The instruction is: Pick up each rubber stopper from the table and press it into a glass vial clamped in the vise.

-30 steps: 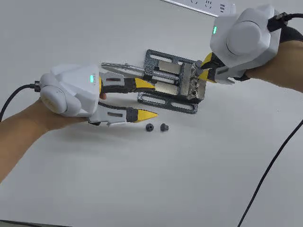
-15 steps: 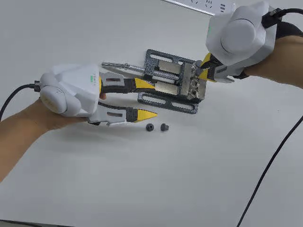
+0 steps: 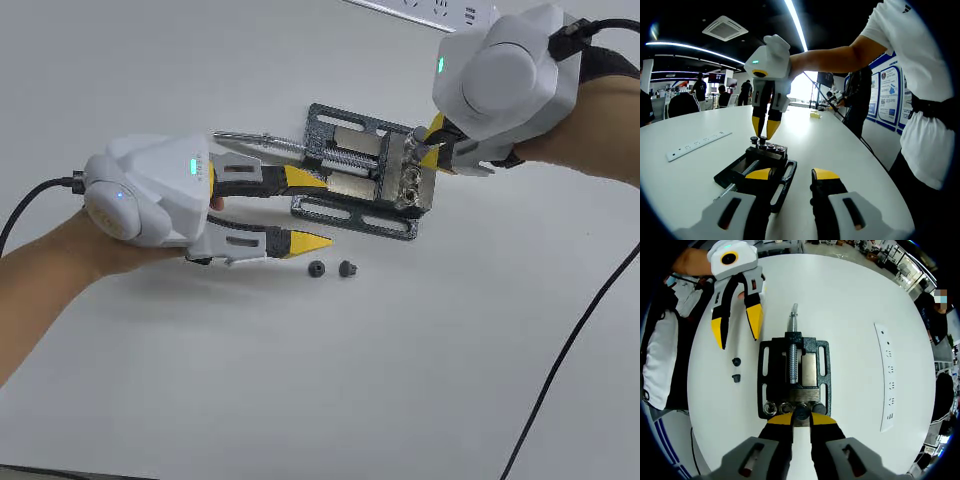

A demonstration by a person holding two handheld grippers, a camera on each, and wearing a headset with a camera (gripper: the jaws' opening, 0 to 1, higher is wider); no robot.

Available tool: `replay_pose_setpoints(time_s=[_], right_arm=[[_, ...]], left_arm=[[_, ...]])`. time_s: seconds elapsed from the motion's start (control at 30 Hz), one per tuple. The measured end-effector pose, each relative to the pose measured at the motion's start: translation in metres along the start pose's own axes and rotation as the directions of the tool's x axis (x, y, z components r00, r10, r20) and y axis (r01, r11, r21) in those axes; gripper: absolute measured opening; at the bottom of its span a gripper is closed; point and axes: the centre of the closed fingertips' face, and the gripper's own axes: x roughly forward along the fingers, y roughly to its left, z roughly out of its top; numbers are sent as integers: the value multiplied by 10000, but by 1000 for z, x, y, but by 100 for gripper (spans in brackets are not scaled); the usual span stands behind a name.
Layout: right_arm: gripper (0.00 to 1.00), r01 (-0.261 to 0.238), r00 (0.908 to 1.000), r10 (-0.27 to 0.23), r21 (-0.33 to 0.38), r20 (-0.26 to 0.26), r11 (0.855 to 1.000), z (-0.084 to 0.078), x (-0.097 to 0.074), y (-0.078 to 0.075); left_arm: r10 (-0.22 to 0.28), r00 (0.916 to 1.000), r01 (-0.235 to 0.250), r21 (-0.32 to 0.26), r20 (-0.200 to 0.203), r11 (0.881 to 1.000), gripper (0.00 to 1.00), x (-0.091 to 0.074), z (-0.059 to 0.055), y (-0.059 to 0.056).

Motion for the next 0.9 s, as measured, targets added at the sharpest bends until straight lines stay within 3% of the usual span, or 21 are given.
replay_pose_setpoints(time_s=[0.67, 0.9], right_arm=[[14, 44, 9993, -51, 198, 383, 9998, 2, -9, 0], [5, 101, 9978, -109, 123, 658, 9999, 5, -10, 0]], left_arm=[[-52, 10000, 52, -5, -7, 10000, 28, 0, 1, 0], [-65, 10000, 65, 11, -24, 10000, 28, 1, 1, 0]])
